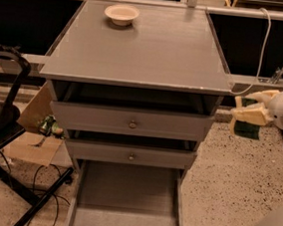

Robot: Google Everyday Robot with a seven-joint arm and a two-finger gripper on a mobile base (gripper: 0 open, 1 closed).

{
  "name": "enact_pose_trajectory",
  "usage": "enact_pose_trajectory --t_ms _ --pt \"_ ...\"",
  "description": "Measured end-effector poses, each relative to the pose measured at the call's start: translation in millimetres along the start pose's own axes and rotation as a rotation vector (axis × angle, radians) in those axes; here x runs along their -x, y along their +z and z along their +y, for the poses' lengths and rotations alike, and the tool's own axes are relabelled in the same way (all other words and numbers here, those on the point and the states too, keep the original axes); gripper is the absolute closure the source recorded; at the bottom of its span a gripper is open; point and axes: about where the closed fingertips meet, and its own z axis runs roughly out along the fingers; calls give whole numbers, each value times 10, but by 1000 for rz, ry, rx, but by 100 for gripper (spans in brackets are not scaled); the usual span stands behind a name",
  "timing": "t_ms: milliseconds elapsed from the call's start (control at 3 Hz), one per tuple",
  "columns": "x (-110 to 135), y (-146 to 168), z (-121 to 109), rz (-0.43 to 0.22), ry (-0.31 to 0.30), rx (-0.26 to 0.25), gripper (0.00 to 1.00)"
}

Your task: Pick sponge from bottom drawer and place on counter

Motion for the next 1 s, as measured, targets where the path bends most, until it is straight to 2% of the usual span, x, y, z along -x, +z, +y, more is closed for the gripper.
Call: enact_pose_trajectory --t_ms 333,667,1000 --pt "418 62 -120 -32 -91 16 100" --pt "1390 136 -323 -147 -222 41 100" --pt "2050 262 -419 -247 -279 74 100"
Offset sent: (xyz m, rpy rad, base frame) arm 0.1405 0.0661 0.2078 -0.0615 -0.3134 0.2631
